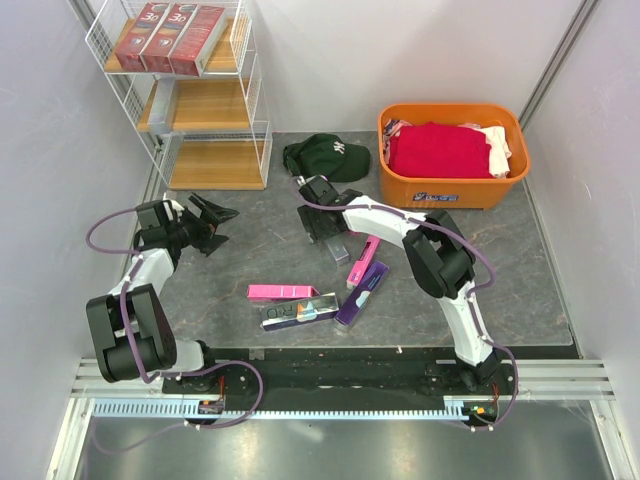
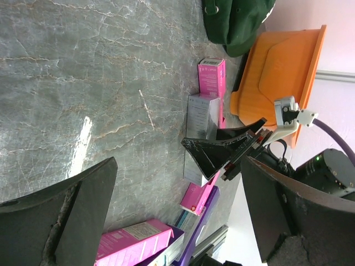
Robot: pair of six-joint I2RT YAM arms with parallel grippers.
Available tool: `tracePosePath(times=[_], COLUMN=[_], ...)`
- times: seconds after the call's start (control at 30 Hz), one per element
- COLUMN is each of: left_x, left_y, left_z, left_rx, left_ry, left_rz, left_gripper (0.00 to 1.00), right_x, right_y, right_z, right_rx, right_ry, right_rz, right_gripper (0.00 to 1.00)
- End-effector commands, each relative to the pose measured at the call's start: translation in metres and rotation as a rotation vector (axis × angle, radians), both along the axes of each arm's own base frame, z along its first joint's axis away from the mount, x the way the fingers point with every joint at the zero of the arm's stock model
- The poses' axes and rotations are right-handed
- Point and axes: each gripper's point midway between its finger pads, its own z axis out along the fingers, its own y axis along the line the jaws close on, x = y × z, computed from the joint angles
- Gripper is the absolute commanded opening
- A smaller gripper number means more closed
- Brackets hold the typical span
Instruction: Place and organize the toothpastes onto the shelf
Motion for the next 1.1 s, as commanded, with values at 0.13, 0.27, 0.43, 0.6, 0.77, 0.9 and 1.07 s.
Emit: tracePosePath(times=[0.13, 0.27, 0.43, 0.6, 0.77, 0.9, 1.07], left_x=[-0.002, -0.003, -0.002, 0.001, 0.009, 0.015, 0.009], left_y=[-0.005, -0.007, -0.009, -0.019, -0.044, -0.080, -0.143], left_z=[0.019, 0.032, 0.058, 0.093, 0.134, 0.163, 0.208], left_rx=[0.016, 0.023, 0.030, 0.027, 0.030, -0.008, -0.082], left_ry=[-0.057, -0.087, -0.151, -0.228, -0.309, -0.372, -0.524], left_rz=[-0.051, -0.064, -0.077, -0.101, -0.151, -0.225, -0.364], left_gripper=[0.99, 0.99, 0.99, 0.99, 0.99, 1.00, 1.00], right_x=[0.016, 0.017, 0.021, 0.026, 0.029, 0.024, 0.001], right_y=[-0.006, -0.002, 0.000, -0.005, -0.027, -0.051, -0.090], right_z=[0.026, 0.045, 0.103, 0.175, 0.263, 0.324, 0.394], right_rx=[-0.036, -0.001, 0.088, 0.214, 0.352, 0.473, 0.671], right_ry=[-0.086, -0.108, -0.200, -0.325, -0.482, -0.611, -0.832], right_rz=[-0.033, -0.030, -0.043, -0.077, -0.129, -0.174, -0.247], right_gripper=[0.50, 0.48, 0.46, 0.46, 0.46, 0.46, 0.46])
